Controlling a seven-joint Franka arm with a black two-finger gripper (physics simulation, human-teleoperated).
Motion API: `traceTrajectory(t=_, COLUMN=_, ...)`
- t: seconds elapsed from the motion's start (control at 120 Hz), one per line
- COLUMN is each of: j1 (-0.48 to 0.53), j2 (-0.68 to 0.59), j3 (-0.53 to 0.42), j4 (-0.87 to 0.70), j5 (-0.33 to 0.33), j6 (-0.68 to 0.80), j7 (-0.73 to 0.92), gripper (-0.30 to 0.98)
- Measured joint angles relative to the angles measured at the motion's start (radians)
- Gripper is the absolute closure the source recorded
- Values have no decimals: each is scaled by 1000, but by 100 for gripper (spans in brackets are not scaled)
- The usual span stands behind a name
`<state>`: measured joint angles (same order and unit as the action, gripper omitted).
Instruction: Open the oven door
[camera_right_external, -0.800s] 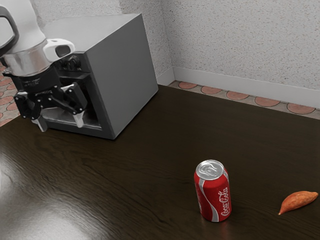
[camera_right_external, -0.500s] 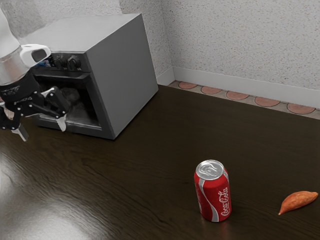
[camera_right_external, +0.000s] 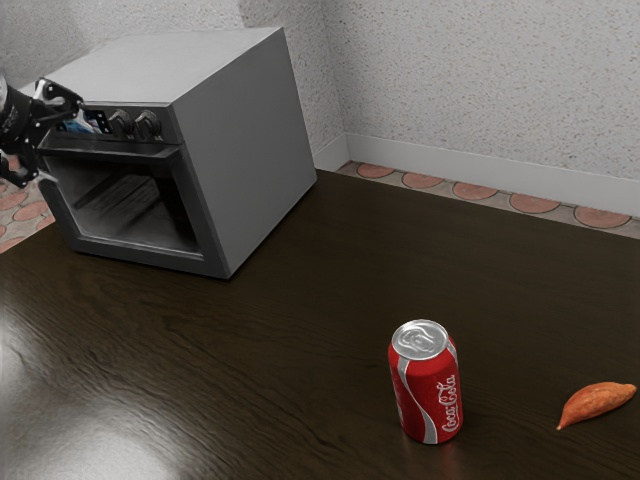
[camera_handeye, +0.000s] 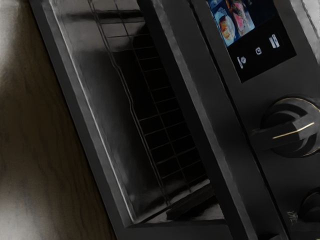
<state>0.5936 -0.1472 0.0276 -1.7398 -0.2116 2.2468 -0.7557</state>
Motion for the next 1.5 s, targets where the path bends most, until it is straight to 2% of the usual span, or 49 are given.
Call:
traceTrajectory(t=0.225, j1=25, j2=99, j3=-2, j4=49, j5=-39, j6=85, j7=-66, gripper=0)
traceTrajectory(t=0.55, j1=26, j2=175, j3=0, j4=88, j5=-93, j6=121, j7=-148, gripper=0)
traceTrajectory(t=0.867, j1=111, j2=243, j3=-1, j4=149, j5=-98, j6=129, j7=-203, gripper=0)
traceTrajectory(t=1.5, j1=92, j2=335, j3=-6, j4=173, j5=-100, j6=150, j7=-250, gripper=0)
